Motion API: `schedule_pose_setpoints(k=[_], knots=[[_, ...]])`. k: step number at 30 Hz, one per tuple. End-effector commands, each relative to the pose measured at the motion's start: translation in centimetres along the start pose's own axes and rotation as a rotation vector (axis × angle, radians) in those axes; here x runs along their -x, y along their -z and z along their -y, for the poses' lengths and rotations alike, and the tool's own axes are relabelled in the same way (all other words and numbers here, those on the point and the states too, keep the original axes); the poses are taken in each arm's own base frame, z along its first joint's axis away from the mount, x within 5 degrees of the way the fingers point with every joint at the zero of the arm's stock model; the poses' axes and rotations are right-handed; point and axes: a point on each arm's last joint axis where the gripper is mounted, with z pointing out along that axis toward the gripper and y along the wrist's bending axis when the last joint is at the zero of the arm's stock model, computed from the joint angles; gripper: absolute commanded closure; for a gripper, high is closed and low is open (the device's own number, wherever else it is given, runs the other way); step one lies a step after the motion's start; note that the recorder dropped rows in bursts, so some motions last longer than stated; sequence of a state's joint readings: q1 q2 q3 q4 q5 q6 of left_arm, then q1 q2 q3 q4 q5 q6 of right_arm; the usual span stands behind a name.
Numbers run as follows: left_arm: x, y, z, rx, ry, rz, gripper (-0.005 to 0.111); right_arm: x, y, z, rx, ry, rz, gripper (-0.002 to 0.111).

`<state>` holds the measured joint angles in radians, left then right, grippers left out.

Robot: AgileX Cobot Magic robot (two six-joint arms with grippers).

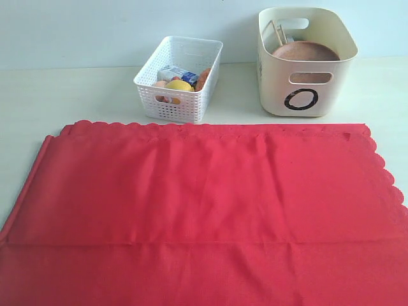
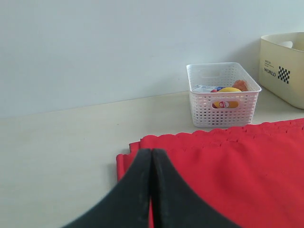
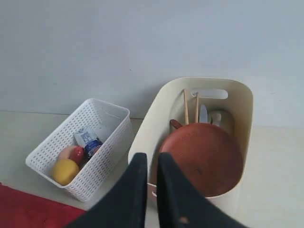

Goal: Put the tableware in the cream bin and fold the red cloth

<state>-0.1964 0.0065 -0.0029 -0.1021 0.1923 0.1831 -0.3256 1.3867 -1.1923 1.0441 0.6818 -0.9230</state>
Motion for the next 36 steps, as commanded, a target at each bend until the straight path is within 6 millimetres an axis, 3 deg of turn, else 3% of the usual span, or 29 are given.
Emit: schedule_pose_setpoints(k=[1, 6, 8, 14, 17, 19, 21, 22, 24, 27, 28, 30, 31, 36], knots=[[-0.1, 0.0, 0.0, -0.005, 0.003, 0.005, 0.106, -1.0, 3.4, -2.1, -0.013, 0.007, 0.055, 0.104], [-0.1, 0.0, 0.0, -0.005, 0.003, 0.005, 0.106, -4.5, 6.6, -4.7, 0.083, -0.073, 0.223, 0.104], [-0.1, 0.0, 0.0, -0.005, 0.003, 0.005, 0.106, -7.0, 8.0, -5.7, 0.113, -0.088, 0.31, 0.104], [-0.1, 0.0, 0.0, -0.005, 0.003, 0.005, 0.106, -13.3, 9.6, -6.9, 0.129, -0.015, 0.33, 0.104], [-0.1, 0.0, 0.0, -0.005, 0.003, 0.005, 0.106, -15.2, 9.8, -7.3, 0.16, -0.019, 0.313, 0.104], [0.2, 0.0, 0.1, -0.014, 0.112, 0.03, 0.106, -16.5, 9.6, -7.4, 0.183, -0.006, 0.288, 0.104], [1.4, 0.2, -0.2, -0.012, 0.366, 0.171, 0.106, -17.6, 9.3, -7.4, 0.189, 0.027, 0.265, 0.104], [2.2, 0.3, -0.6, -0.011, 0.595, 0.266, 0.106, -18.3, 9.2, -7.3, 0.187, 0.039, 0.25, 0.104], [3.2, 0.7, -1.0, -0.016, 0.731, 0.352, 0.106, -19.1, 9.0, -7.1, 0.177, 0.086, 0.233, 0.104], [6.7, 2.2, -1.6, -0.001, 0.592, 0.584, 0.106, -19.7, 8.7, -7.4, 0.226, 0.099, 0.216, 0.104], [7.4, 2.2, -1.6, -0.002, 0.556, 0.586, 0.106, -19.7, 8.6, -7.5, 0.254, 0.095, 0.209, 0.104], [8.2, 1.0, -1.6, 0.01, 0.513, 0.511, 0.106, -19.9, 8.2, -7.7, 0.312, 0.111, 0.188, 0.104], [8.2, -0.6, -1.6, 0.028, 0.49, 0.415, 0.106, -20.0, 7.8, -7.5, 0.32, 0.106, 0.168, 0.104], [6.1, -6.0, -1.3, 0.071, 0.447, 0.079, 0.105, -20.6, 6.4, -6.6, 0.318, 0.063, 0.096, 0.104]])
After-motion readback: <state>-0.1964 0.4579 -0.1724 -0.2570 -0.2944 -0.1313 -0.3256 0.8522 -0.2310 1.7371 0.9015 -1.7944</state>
